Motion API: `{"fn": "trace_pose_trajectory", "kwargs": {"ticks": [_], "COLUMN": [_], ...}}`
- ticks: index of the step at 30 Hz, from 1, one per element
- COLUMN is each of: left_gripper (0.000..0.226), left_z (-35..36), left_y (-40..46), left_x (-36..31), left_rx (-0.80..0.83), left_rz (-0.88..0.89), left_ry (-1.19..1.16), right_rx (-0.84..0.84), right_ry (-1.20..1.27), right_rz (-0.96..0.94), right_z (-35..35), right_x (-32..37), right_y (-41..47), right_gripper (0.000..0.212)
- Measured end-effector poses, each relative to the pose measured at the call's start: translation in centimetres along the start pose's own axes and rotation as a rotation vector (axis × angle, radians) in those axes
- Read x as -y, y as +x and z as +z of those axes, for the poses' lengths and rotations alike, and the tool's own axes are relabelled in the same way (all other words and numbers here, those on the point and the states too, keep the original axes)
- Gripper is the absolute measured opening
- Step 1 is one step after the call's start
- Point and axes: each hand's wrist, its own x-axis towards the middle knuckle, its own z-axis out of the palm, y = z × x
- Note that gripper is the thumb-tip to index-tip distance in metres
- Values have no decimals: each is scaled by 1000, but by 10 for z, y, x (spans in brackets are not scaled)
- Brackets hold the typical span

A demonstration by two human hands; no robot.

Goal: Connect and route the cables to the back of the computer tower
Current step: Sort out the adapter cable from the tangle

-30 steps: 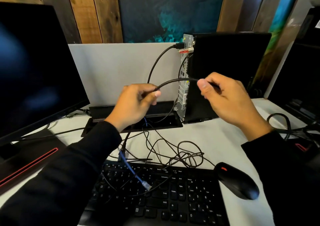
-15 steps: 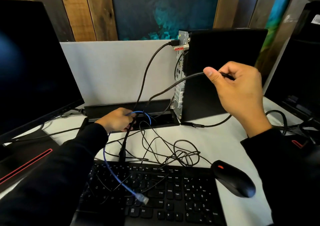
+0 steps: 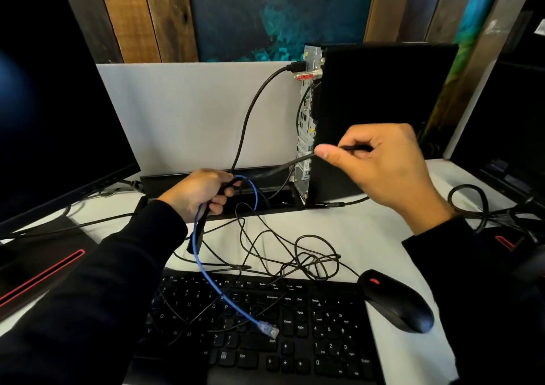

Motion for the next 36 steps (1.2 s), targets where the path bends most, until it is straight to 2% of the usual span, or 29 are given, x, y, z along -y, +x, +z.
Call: {"fn": "trace_pose_trajectory", "kwargs": {"ticks": [5, 7, 10, 12, 16, 19, 22, 24, 26, 28, 29, 31, 33, 36], "left_gripper": [19, 20, 22, 21, 19, 12, 8, 10, 10, 9, 9, 9, 9, 8], "left_z": [17, 20, 19, 18, 18, 11, 7, 8, 11, 11, 11, 10, 9, 13], "left_y": [-10, -12, -14, -16, -20, -23, -27, -30, -33, -34, -35, -37, -37, -37], "left_x": [-4, 1, 9, 14, 24, 34, 43, 47, 50, 52, 52, 52, 54, 60], "left_rx": [85, 106, 103, 113, 147, 152, 165, 172, 143, 96, 80, 65, 52, 13], "left_rz": [63, 73, 39, 44, 46, 69, 190, 274, 334, 403, 430, 472, 501, 522], "left_ry": [18, 24, -26, -53, -91, -85, 127, 245, 317, 408, 440, 476, 504, 533], "right_rx": [308, 414, 538, 610, 643, 573, 577, 673, 836, 1009, 1034, 933, 807, 693], "right_ry": [-282, -307, -146, 21, 309, 221, 30, -28, -66, -44, 17, 184, 294, 458], "right_rz": [132, 175, 235, 326, 527, 487, 317, 223, 182, 246, 320, 481, 564, 674], "right_z": [38, 56, 78, 90, 103, 101, 112, 127, 144, 163, 173, 185, 190, 183], "right_x": [1, 6, 15, 19, 19, 9, 4, 5, 12, 20, 23, 26, 24, 24], "right_y": [-7, -15, -26, -33, -34, -12, 16, 33, 44, 49, 50, 50, 55, 66], "right_gripper": [38, 35, 32, 22, 18, 15, 26, 34, 43, 44, 38, 24, 20, 29]}}
